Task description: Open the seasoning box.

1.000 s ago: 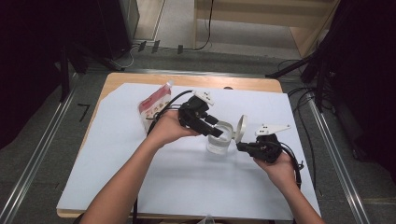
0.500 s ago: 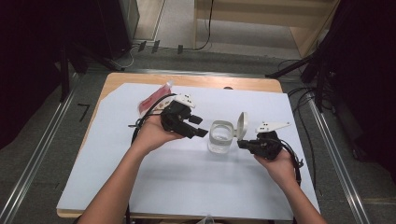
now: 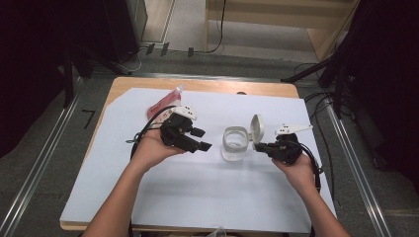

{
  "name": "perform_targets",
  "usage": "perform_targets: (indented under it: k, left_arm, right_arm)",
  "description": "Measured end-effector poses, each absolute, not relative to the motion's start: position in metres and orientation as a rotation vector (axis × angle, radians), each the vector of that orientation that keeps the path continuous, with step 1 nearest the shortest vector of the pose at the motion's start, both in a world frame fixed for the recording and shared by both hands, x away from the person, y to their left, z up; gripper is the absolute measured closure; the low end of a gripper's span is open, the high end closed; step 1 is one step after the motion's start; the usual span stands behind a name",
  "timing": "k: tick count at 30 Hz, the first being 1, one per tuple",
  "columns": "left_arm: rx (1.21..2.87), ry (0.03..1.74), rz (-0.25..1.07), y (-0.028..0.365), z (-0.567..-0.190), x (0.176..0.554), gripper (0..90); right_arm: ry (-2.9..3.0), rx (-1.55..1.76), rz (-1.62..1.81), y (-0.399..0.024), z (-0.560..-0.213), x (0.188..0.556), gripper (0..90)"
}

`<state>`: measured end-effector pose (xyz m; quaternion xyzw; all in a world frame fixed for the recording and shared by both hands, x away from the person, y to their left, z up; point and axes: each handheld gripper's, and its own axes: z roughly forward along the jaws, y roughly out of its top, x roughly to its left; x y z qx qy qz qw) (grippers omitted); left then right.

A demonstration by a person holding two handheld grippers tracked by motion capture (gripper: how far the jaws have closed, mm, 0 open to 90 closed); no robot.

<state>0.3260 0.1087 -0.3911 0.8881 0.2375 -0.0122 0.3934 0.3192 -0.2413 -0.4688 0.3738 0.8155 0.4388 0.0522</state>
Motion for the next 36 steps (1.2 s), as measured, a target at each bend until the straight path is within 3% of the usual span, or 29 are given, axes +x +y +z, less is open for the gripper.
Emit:
perform_targets:
  k: [15, 21, 36]
  left_arm:
    - [2.175, 0.734, 0.005, 0.163, -0.376, 0.317, 43.0]
    - [2.171, 0.792, 0.038, 0.185, -0.373, 0.315, 42.6]
    - [2.136, 0.896, 0.081, 0.226, -0.364, 0.309, 42.8]
  right_arm:
    - [2.423, 1.098, 1.428, -0.249, -0.454, 0.290, 59.8]
    - [2.445, 1.119, 1.455, -0.246, -0.456, 0.280, 55.1]
    - [2.482, 1.074, 1.417, -0.237, -0.457, 0.275, 53.5]
